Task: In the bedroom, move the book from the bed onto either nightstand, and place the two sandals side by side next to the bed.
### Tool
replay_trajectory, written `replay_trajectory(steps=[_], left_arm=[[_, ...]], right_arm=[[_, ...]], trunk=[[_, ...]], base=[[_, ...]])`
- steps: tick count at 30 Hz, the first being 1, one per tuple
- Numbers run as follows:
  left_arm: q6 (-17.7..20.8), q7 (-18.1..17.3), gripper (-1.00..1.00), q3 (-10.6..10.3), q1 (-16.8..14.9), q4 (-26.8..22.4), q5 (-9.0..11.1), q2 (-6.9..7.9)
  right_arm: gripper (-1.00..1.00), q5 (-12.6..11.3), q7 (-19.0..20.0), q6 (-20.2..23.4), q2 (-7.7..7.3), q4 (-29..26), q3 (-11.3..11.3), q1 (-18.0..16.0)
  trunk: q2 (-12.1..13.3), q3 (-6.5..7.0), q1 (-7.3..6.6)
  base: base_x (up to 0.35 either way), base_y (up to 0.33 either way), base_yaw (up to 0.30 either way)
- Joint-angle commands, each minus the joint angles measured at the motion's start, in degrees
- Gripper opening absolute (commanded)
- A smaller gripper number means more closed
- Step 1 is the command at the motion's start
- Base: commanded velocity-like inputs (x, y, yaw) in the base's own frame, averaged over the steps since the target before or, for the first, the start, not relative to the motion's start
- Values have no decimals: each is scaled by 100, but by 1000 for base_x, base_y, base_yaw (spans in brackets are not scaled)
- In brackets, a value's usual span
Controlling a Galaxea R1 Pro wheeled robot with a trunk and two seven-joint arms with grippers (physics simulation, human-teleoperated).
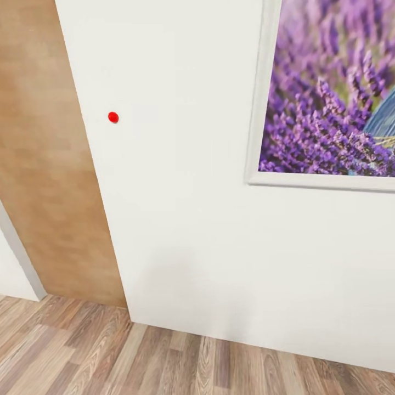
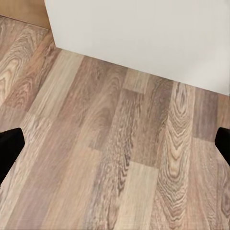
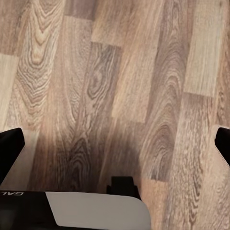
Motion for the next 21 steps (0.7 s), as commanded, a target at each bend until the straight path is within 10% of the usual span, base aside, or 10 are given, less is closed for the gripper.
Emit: replay_trajectory(steps=[1,21], left_arm=[[-11,-2,100,2,-1,-1,52,-2],[-14,-2,100,1,-1,-1,52,-2]], right_arm=[[100,4,-2,-17,-1,3,6,-2],[100,-39,21,-15,-2,3,6,-1]], trunk=[[-2,-5,3],[-2,-5,3]], base=[[303,57,0],[156,44,-134]])
